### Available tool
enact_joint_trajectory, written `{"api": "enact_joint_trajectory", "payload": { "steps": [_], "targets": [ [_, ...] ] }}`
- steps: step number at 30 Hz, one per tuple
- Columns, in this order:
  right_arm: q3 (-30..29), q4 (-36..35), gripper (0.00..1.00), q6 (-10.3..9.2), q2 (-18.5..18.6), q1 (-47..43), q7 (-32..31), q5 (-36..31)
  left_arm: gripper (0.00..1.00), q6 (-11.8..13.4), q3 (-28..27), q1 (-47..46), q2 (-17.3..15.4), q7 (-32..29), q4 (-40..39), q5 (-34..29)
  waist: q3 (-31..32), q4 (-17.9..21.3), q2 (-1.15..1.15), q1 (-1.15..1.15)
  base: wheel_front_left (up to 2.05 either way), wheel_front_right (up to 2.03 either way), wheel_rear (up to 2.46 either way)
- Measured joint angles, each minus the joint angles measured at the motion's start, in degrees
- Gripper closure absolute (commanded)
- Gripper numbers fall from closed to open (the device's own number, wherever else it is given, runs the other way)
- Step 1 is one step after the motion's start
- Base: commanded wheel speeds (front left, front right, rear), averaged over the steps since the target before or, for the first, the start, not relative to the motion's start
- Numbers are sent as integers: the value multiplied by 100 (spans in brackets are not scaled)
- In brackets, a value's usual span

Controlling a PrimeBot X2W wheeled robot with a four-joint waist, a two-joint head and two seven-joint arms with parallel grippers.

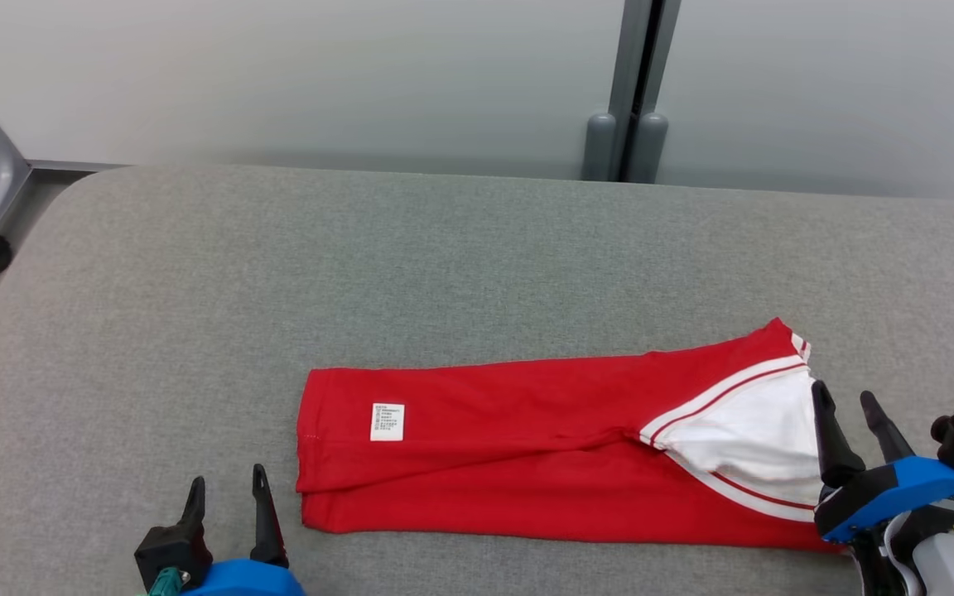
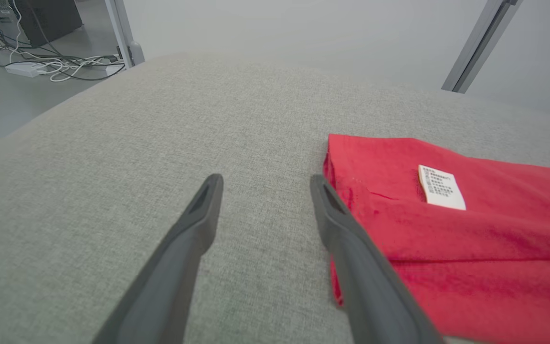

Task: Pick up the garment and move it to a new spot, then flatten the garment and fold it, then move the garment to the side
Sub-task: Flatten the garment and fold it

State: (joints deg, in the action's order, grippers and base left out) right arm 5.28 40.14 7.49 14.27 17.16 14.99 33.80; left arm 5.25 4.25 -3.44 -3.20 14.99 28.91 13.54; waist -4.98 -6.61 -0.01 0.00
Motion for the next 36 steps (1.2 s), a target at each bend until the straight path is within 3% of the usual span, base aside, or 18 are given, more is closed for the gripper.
{"api": "enact_joint_trajectory", "payload": {
  "steps": [11,18,19,20,21,26,36],
  "targets": [
    [114,1484,0,0,85,558,-263,-591,0,-52,404,-34,26,0,38,166,-115,-356,1,0,0,0,0],
    [344,1771,0,-13,-46,731,-444,-354,0,36,524,-115,26,0,-38,275,-264,-429,0,0,0,0,0],
    [426,1745,4,-30,-46,733,-481,-297,0,38,542,-135,26,0,-55,287,-278,-431,0,0,0,0,0],
    [495,1696,67,-37,-54,733,-510,-224,0,49,560,-156,26,0,-66,296,-292,-432,0,0,0,0,0],
    [559,1651,100,-37,-75,734,-517,-141,0,52,576,-171,25,0,-71,296,-303,-431,0,0,0,0,0],
    [823,1505,100,-7,-92,757,-412,151,0,76,699,-266,24,0,-86,311,-334,-376,0,1,0,0,0],
    [764,1419,100,2,265,834,-37,368,0,49,931,-279,27,0,-32,381,-258,18,2,1,0,0,0]
  ]
}}
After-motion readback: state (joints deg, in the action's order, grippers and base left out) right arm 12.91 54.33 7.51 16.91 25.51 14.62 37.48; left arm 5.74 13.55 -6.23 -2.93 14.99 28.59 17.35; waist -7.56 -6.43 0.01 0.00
